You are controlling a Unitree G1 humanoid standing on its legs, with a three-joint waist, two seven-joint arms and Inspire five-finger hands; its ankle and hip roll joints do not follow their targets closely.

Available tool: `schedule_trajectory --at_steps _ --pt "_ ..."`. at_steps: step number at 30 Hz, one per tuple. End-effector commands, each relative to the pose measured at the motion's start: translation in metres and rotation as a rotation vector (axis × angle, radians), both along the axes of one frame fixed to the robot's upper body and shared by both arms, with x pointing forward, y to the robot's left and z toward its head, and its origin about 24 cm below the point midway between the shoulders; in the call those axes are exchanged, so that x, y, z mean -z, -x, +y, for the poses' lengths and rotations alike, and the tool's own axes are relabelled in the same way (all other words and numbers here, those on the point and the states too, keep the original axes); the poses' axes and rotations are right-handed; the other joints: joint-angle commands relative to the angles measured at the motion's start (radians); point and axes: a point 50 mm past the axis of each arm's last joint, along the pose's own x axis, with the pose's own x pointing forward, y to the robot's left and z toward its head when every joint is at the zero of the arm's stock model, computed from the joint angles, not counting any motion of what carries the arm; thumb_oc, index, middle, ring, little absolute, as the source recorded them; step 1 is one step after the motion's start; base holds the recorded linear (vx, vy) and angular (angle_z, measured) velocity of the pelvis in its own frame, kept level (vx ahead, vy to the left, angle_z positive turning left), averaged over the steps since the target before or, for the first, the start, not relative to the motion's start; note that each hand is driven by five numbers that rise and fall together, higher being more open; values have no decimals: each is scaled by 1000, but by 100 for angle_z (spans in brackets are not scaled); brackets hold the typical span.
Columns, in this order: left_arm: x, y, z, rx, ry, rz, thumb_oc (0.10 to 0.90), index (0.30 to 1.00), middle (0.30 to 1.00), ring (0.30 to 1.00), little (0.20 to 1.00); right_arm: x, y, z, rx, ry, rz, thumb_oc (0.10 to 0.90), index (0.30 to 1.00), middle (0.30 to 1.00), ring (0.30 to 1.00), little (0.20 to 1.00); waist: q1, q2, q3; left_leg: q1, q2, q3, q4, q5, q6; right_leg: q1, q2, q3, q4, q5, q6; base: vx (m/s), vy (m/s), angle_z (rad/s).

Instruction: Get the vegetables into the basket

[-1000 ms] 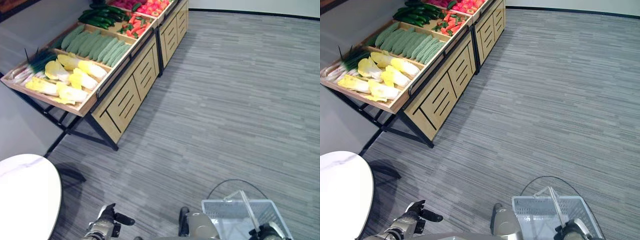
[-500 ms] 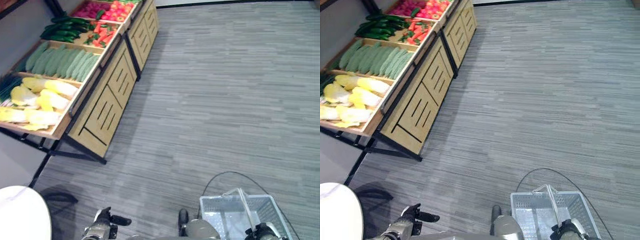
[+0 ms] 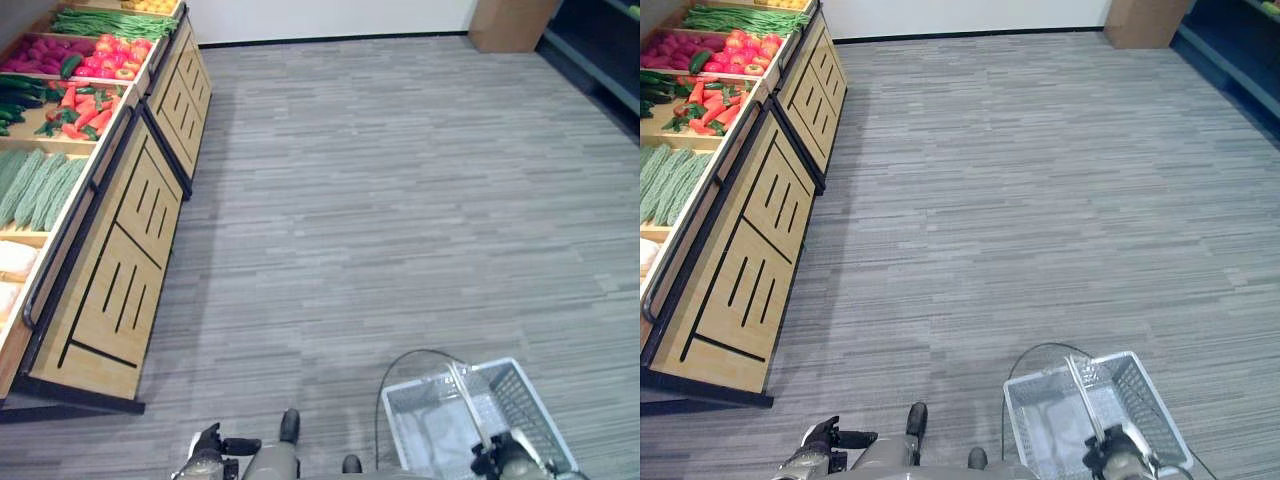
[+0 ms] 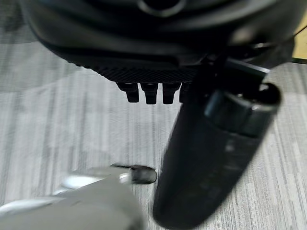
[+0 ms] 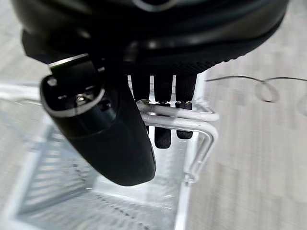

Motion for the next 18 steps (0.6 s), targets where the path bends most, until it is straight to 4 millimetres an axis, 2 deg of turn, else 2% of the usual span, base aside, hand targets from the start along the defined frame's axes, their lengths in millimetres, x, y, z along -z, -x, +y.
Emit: schedule_trajectory --at_steps 1,13,18 --pt "-3 6 19 7 -89 34 900 1000 1000 1000 1000 -8 -5 -15 44 62 -43 400 300 300 300 300 27 -35 -3 64 29 42 13 -134 -33 -40 -84 58 10 -49 70 58 67 9" --pt "-4 11 27 41 -134 68 900 1000 1000 1000 1000 0 -2 3 62 5 -43 400 300 300 300 300 27 -49 -30 111 14 72 3 -174 -2 -30 -112 88 19 -48 95 47 58 -8" --pt "-4 14 29 50 -142 83 900 1000 1000 1000 1000 2 -1 7 64 -7 -37 400 300 300 300 300 31 -48 -36 113 11 75 1 -171 4 -38 -118 93 28 -40 102 33 47 -4"
